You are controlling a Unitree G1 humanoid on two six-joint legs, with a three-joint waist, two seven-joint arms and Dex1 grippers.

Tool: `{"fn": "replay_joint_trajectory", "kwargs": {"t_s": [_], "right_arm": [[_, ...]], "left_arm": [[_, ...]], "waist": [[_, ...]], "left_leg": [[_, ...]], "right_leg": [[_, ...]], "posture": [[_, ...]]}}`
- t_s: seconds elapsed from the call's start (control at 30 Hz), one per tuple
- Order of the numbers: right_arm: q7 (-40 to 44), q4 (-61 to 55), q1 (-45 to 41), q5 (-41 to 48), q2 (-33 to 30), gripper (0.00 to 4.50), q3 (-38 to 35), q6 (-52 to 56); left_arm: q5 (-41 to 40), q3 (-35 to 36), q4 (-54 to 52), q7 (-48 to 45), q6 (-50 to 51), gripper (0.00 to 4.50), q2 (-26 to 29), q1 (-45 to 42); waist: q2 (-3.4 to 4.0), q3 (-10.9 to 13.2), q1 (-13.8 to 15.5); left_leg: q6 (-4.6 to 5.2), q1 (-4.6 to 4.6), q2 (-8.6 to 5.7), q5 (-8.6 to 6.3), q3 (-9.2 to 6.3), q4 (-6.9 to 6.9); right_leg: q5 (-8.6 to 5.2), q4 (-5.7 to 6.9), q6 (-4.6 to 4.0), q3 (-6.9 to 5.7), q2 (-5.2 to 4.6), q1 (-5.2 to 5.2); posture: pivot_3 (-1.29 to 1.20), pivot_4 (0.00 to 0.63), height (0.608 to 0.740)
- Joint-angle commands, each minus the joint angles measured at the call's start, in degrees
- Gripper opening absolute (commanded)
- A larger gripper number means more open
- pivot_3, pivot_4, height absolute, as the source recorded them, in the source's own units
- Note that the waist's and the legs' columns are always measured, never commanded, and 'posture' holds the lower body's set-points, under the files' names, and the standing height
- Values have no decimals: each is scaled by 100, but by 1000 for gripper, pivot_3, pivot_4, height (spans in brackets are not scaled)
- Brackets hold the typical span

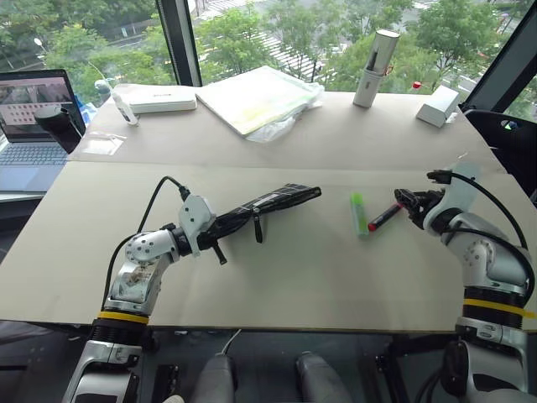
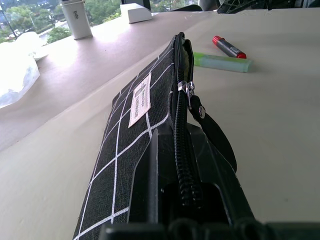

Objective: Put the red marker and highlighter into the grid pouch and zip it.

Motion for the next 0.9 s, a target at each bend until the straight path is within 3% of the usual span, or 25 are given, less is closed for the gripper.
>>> {"fn": "replay_joint_trajectory", "kwargs": {"t_s": [0.03, 0.27, 0.7, 0.9], "right_arm": [[-575, -538, 23, 38, 238, 2471, -204, 278], [-941, -773, 99, 6, 638, 2471, 14, 586], [-983, -719, 158, -40, 664, 2471, 308, 554], [-764, -308, 122, -382, 707, 2471, 1042, 160]], "left_arm": [[34, -18, -227, 36, -102, 0, -16, 25], [56, -50, -202, 78, -132, 0, -52, 20], [57, 0, -280, 182, -127, 0, -56, 134], [62, -24, -299, 218, -111, 0, -79, 128]], "waist": [[0, 0, -3], [1, 1, -4], [2, 1, -11], [2, 1, -26]], "left_leg": [[0, 0, 0, 0, 0, 0], [0, -1, 0, 0, -1, 0], [0, -1, 1, 0, -4, 0], [0, 0, 1, 0, -6, 0]], "right_leg": [[0, 0, 0, 0, 0, 0], [0, 0, 0, -2, 0, 0], [-1, 0, -1, -6, 0, 0], [-1, 0, -1, -7, 1, 1]], "posture": [[0, 150, 738], [0, 150, 738], [0, 150, 738], [0, 150, 738]]}}
